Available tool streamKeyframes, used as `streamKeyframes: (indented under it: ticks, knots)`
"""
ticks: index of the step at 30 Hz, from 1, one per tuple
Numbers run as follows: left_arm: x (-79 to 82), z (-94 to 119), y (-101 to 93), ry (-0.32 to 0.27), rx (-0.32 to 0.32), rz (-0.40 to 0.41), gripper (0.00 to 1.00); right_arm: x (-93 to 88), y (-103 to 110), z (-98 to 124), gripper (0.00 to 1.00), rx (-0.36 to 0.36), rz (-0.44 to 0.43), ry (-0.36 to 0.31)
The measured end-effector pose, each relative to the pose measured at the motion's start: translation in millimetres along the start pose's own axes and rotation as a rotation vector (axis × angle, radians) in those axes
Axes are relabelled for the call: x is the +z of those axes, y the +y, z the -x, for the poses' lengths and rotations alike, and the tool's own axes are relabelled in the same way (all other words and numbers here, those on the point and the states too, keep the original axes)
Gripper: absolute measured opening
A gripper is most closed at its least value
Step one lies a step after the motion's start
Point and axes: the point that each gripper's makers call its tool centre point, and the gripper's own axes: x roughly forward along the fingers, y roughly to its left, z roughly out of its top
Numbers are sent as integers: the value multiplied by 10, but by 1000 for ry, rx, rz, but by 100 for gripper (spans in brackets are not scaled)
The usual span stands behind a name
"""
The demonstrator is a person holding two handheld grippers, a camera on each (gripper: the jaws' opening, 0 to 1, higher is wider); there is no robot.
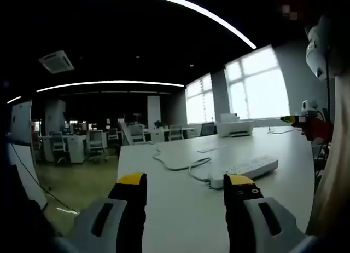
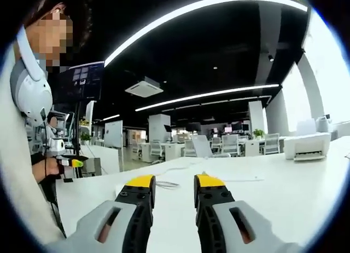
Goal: Pick up the power strip scattered on the table, fix it on the side mounting bracket of the table, and press the switch
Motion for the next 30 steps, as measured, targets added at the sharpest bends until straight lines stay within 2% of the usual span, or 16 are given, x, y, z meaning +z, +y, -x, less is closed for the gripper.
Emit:
streamKeyframes:
  ticks: [16,30]
  knots:
    - [59,-25,-75,4,-10,-10,61,27,122,24,27,65,51,23]
    - [39,-24,-77,10,-12,-8,61,-69,140,15,27,79,66,55]
